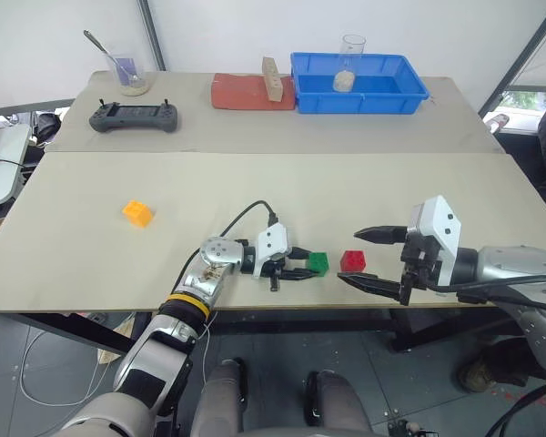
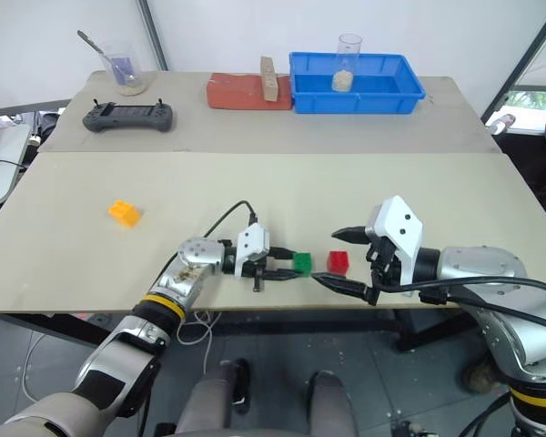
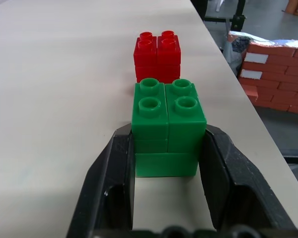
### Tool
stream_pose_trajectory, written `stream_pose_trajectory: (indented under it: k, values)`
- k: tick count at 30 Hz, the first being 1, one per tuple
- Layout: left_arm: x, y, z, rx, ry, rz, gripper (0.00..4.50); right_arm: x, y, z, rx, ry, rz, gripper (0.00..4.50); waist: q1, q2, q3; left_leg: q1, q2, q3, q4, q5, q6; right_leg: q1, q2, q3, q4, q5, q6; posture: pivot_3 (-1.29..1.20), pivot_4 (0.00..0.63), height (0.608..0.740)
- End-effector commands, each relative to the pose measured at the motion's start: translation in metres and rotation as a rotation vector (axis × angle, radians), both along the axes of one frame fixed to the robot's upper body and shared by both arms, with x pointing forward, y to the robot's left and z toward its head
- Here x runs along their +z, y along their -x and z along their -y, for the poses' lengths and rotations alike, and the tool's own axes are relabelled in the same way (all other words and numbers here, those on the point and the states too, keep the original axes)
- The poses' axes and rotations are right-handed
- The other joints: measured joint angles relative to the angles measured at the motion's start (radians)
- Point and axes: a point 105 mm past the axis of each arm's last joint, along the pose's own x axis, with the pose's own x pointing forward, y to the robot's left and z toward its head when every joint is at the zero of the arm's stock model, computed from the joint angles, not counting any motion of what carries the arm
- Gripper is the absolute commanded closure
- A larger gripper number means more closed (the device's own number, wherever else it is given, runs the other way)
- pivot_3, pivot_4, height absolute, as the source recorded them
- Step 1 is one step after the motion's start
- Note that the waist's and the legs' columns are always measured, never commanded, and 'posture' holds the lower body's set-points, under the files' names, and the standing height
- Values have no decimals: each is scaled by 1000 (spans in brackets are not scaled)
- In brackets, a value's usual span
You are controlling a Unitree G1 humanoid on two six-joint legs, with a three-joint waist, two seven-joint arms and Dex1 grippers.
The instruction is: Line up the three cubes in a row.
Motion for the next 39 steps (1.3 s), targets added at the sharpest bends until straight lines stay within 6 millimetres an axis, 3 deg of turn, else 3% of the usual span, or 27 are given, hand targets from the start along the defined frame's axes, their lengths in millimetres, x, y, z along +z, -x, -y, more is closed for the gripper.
stream_pose_trajectory:
  k: [1,3,4,9,11,15,19,25,32,39]
  values:
    - [5,-1,5,-18,1,35,3212,9,0,-2,12,10,56,0,2,0,0,0,0,0,0,0,0,0,0,0,0,0,0,0,150,740]
    - [6,0,3,-17,4,25,3212,9,0,-3,14,8,57,0,2,0,0,0,0,0,0,0,0,0,0,0,0,0,0,0,150,740]
    - [6,0,1,-16,6,20,2182,9,0,-3,15,7,57,0,2,0,0,0,0,0,0,0,0,0,0,0,0,0,0,0,150,740]
    - [17,-4,-13,29,28,34,39,8,-3,-4,22,6,57,0,-4,0,0,0,0,0,0,0,0,0,0,0,0,0,0,0,150,740]
    - [24,-5,-20,63,45,43,39,7,-5,-5,27,4,58,0,-5,0,0,0,0,0,0,0,0,-1,0,0,0,1,-1,0,150,740]
    - [45,0,-56,232,111,52,39,10,-10,-13,55,-19,68,0,-15,0,0,0,1,0,0,0,1,-1,0,1,1,1,-2,0,150,740]
    - [49,11,-89,442,135,66,39,18,-17,-27,92,-55,79,0,-25,0,0,1,1,-1,-1,3,6,-2,1,1,3,3,0,0,150,740]
    - [50,17,-186,1056,191,184,39,34,-24,-55,166,-139,87,0,-20,0,0,1,1,0,-1,0,0,-2,0,0,2,1,-4,0,150,740]
    - [47,20,-264,1391,203,186,39,39,-25,-69,209,-141,95,0,-1,0,0,0,1,1,-1,-2,-2,-4,-2,-1,0,2,-5,0,150,740]
    - [48,-10,-284,1399,194,143,39,49,-24,-80,233,-157,100,0,0,0,0,0,1,2,-2,-2,-3,-6,-2,-2,0,3,-7,0,150,740]
